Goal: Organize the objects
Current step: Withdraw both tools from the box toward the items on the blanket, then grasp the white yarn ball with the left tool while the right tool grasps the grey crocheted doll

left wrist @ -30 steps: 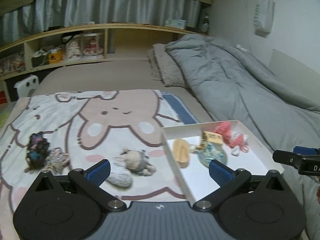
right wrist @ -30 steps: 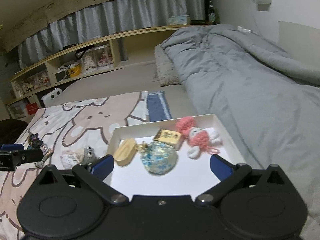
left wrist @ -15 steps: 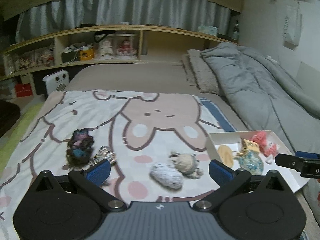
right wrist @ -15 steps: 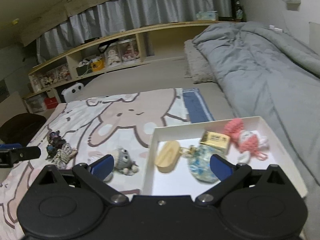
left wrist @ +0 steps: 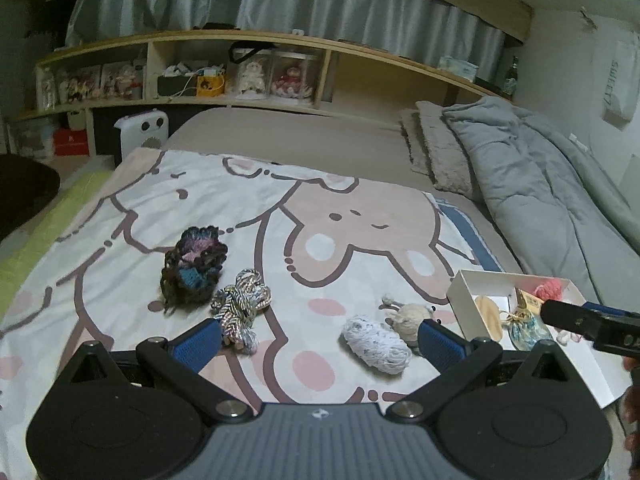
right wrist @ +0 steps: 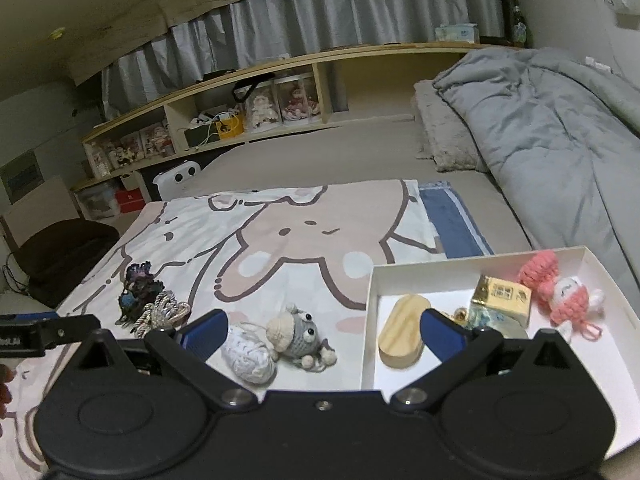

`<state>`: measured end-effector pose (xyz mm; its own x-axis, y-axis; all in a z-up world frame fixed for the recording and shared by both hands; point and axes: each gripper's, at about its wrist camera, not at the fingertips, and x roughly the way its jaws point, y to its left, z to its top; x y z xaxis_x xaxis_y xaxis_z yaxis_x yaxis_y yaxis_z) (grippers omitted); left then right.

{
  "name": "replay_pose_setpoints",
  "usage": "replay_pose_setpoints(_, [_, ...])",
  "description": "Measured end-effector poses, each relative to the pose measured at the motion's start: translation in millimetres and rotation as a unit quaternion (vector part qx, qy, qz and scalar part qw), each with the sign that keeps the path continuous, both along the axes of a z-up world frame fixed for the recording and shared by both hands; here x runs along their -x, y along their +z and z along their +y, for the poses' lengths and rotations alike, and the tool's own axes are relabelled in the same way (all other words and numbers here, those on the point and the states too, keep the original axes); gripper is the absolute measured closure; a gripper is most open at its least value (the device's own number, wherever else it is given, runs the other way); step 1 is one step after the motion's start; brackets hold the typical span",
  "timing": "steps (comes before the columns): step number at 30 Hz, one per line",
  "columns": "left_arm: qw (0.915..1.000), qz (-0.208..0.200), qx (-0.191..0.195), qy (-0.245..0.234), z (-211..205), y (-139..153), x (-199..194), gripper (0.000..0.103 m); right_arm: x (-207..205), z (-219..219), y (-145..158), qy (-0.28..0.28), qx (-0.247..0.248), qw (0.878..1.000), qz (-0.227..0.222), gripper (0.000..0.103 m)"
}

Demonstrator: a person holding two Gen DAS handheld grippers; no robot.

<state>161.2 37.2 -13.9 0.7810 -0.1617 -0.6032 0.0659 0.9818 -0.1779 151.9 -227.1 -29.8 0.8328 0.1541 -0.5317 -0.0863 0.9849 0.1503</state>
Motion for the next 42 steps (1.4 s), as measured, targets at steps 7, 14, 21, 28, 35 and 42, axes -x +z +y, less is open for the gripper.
replay_pose_setpoints(7, [0.9997, 0.013, 0.02, 0.008, -6.0, -17.1, -12.1, 0.002, -25.7, 11.7, -15.9, 0.027, 0.01, 1.0, 0.004, 0.007])
replay_pose_setpoints(14, [0.9997, 0.017, 0.019, 0.003, -19.0, -34.8, -28.9, 0.009, -50.5, 18.5, -33.4, 0.059, 0.047, 0.997, 0.007, 0.013])
replay_pose_setpoints(21, [0.9994, 0.024, 0.002, -0.025, -32.6, -54.1, -42.9, 0.014, -74.4, 19.9, -51.7, 0.104, 0.04, 0.993, 0.037, 0.023])
replay_pose_setpoints(28, [0.9971, 0.031, -0.003, -0.07, -47.6, -72.7, -60.5, 0.018, -96.3, 31.0, -65.7, 0.134, 0.044, 0.988, 0.061, 0.034])
replay_pose_setpoints(35, [0.9909, 0.018, -0.033, -0.129, -69.7, -88.9, -65.8, 0.018, -116.5, 40.7, -78.6, 0.151, 0.043, 0.983, 0.091, 0.034])
replay_pose_setpoints(42, [0.9829, -0.012, -0.073, -0.169, -79.4, -106.4, -72.5, 0.017, -126.3, 50.6, -96.5, 0.157, 0.064, 0.979, 0.118, 0.034])
